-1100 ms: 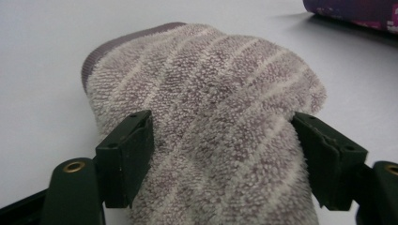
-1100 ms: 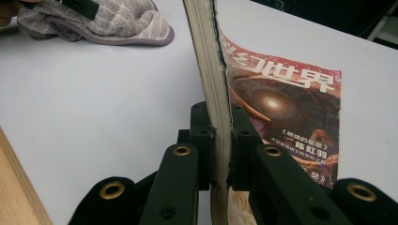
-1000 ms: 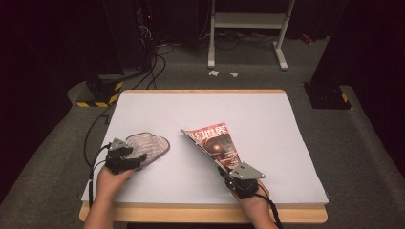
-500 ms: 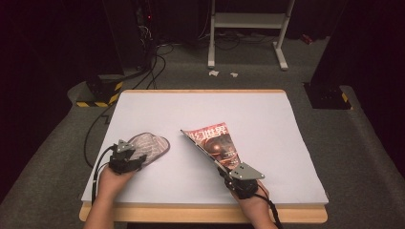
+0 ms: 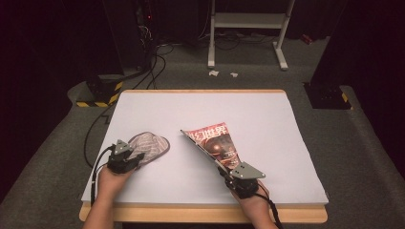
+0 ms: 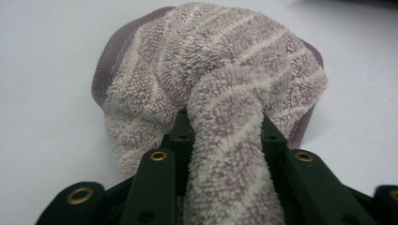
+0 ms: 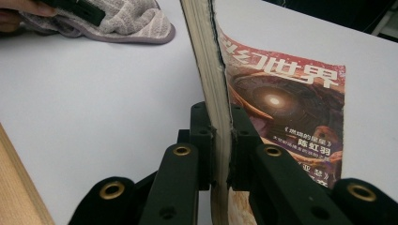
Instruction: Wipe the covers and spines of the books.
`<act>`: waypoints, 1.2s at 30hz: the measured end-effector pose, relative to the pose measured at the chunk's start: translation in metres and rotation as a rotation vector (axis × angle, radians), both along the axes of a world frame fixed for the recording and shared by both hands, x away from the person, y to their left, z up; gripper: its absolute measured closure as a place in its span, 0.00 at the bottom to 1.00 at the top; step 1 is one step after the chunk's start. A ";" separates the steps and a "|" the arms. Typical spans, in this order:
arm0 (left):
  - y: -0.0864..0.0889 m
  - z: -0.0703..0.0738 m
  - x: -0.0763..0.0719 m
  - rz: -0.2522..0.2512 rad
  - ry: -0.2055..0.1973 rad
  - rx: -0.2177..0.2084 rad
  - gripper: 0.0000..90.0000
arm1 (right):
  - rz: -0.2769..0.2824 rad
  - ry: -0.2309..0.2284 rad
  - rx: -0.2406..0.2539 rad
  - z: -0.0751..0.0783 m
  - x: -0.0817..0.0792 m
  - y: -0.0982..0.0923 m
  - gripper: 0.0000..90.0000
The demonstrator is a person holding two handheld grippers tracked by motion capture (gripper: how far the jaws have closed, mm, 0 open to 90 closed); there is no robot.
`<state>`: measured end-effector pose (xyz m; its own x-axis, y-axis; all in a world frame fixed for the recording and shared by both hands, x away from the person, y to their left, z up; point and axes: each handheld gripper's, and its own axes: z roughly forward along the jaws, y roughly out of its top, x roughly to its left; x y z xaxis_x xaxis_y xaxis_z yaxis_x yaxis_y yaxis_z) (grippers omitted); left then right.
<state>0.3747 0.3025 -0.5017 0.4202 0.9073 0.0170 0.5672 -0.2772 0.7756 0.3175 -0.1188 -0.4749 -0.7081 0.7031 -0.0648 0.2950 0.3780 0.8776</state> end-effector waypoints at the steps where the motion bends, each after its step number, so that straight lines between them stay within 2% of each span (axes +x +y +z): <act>1: 0.000 0.001 -0.001 0.008 -0.002 -0.011 0.77 | -0.002 0.000 0.001 0.000 0.000 0.000 0.93; 4: 0.002 0.005 -0.004 0.015 -0.024 -0.038 0.78 | -0.001 0.002 0.004 -0.002 0.000 0.000 0.93; 7: 0.005 0.012 -0.008 0.014 -0.050 -0.121 0.79 | 0.001 0.000 -0.003 -0.003 -0.001 0.000 0.93; 13: 0.006 0.022 -0.016 0.004 -0.107 -0.211 0.79 | 0.005 -0.001 0.002 -0.002 -0.001 -0.002 0.93; 15: 0.005 0.026 -0.018 -0.005 -0.125 -0.252 0.79 | 0.006 -0.001 0.004 -0.002 -0.001 -0.002 0.93; 22: -0.005 0.044 -0.026 -0.046 -0.194 -0.288 0.79 | 0.009 0.000 0.005 -0.002 0.000 -0.002 0.93; 25: -0.010 0.052 -0.028 -0.063 -0.213 -0.320 0.79 | 0.011 -0.002 0.001 -0.003 0.000 -0.002 0.93; 27: -0.017 0.060 -0.029 -0.079 -0.232 -0.341 0.79 | 0.012 -0.002 0.000 -0.002 0.000 -0.002 0.93; 33: -0.040 0.081 -0.026 -0.144 -0.269 -0.351 0.79 | 0.012 -0.002 0.000 -0.002 0.000 -0.002 0.93; 36: -0.051 0.086 -0.022 -0.166 -0.273 -0.360 0.79 | 0.012 -0.003 0.000 -0.002 0.000 -0.002 0.93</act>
<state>0.3523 0.2510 -0.4156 0.5837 0.7968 -0.1561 0.3006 -0.0335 0.9532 0.3174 -0.1205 -0.4772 -0.7160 0.6949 -0.0669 0.2879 0.3813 0.8785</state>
